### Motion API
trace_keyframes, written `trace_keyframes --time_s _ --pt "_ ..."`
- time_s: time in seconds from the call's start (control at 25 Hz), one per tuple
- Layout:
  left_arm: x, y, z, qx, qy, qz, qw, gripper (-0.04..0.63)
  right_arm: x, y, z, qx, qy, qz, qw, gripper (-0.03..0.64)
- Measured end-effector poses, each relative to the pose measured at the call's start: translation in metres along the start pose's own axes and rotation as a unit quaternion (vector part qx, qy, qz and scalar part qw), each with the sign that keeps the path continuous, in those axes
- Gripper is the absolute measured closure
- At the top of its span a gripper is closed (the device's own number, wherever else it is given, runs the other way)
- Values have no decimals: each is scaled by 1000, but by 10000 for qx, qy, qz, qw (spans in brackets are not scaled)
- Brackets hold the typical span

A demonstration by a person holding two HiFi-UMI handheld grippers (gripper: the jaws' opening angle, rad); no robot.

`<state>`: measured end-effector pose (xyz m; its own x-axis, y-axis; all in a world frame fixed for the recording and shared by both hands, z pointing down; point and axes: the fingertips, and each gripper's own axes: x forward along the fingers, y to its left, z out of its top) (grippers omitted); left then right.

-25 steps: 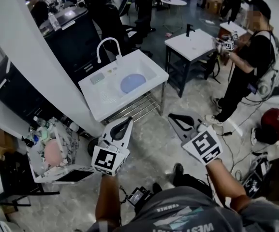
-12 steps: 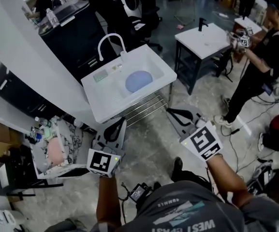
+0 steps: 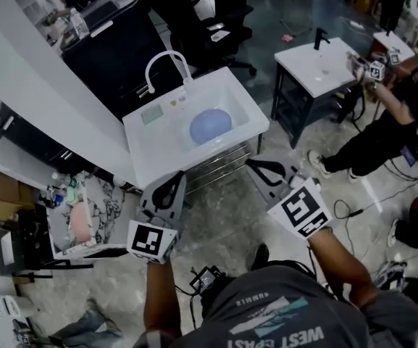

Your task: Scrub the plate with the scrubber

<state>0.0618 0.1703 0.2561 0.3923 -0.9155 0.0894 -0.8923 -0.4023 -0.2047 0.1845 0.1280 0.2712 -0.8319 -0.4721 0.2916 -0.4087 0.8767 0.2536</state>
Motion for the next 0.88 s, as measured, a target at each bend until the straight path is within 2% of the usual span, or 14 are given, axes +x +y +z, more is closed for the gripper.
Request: trace_keyframes --time_s 0.48,0.88 --pt "55 -8 2 143 180 -33 9997 594 -1 -52 -29 264 -60 -4 9996 586" --pt "102 37 -14 50 78 -277 9996 594 38 -89 -38 318 198 -272 9989 586"
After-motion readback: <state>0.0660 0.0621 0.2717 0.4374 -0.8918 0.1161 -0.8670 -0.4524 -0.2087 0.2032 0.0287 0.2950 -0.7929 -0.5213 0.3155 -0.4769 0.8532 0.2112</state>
